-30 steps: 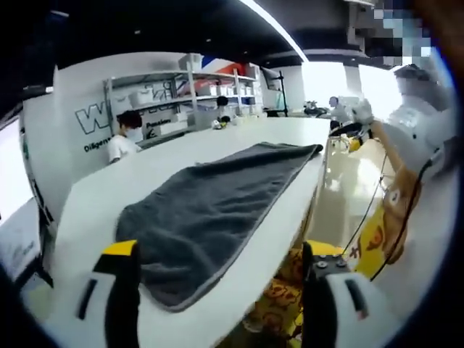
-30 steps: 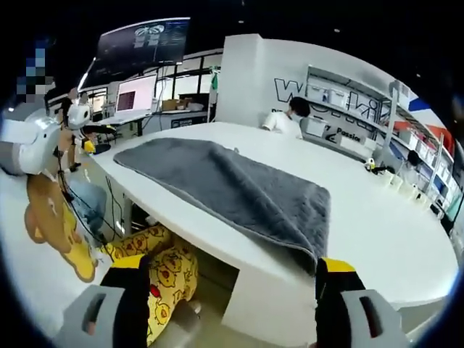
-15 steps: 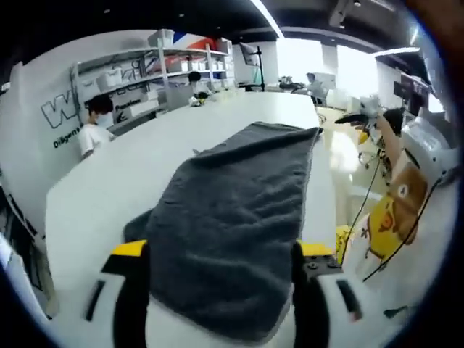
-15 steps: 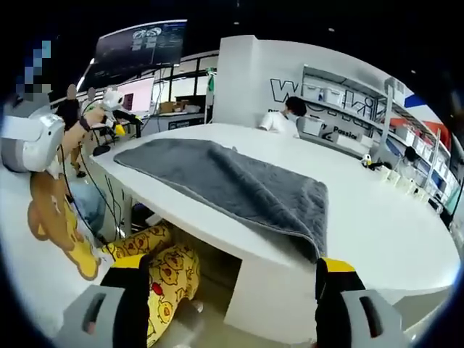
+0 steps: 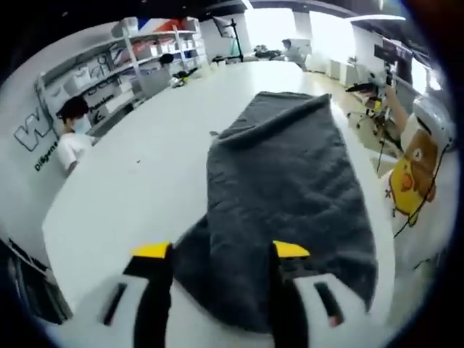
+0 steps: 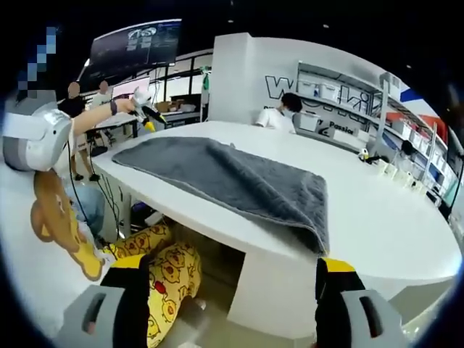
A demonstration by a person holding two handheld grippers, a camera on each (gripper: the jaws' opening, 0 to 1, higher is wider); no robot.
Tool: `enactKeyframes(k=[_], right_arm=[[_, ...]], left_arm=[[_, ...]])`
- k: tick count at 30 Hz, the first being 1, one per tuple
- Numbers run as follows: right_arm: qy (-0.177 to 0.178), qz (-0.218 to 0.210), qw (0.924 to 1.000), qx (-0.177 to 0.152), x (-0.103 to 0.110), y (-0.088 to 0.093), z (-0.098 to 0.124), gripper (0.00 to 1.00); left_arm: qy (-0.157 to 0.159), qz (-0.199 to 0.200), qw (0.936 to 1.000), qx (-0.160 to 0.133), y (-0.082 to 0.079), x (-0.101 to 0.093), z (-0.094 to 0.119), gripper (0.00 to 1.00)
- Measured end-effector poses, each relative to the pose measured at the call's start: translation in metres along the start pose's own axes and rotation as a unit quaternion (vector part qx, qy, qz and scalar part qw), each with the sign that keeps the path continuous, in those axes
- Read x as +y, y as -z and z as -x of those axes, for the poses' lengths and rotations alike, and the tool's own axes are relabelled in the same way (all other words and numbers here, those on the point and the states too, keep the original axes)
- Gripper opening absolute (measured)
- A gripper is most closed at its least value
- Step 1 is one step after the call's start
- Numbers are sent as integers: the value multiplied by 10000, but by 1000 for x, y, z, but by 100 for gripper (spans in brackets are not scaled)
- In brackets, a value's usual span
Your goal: Fold the towel on the table until its edges align and the towel forms a compact rectangular stack.
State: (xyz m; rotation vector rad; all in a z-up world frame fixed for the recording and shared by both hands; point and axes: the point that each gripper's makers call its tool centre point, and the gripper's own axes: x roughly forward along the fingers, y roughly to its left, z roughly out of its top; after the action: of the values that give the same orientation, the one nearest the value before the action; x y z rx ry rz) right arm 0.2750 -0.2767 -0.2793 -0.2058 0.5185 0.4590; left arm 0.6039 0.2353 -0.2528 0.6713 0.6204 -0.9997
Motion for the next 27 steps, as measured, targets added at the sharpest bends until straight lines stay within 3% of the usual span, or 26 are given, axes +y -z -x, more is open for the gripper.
enactKeyframes(k=[4, 10, 16, 20, 25, 27], right_arm=[[18, -22, 10000, 38, 2, 0, 0, 100], [17, 16, 9999, 155, 5, -4, -2, 100], [30, 102, 9997, 237, -1, -11, -3, 100], [38, 118, 9996, 260, -3, -13, -5, 100], [37, 133, 9994, 305, -5, -13, -8, 100], [21, 132, 9994, 311, -6, -14, -10, 99]], left_arm=[[114, 24, 9995, 281, 12, 28, -22, 33], [287, 79, 9956, 884, 33, 45, -49, 29], [387, 484, 9933, 977, 46, 55, -62, 30], [522, 732, 9912, 967, 51, 52, -66, 31], [681, 856, 9900, 894, 51, 46, -68, 22], [716, 792, 9903, 887, 49, 43, -69, 12]])
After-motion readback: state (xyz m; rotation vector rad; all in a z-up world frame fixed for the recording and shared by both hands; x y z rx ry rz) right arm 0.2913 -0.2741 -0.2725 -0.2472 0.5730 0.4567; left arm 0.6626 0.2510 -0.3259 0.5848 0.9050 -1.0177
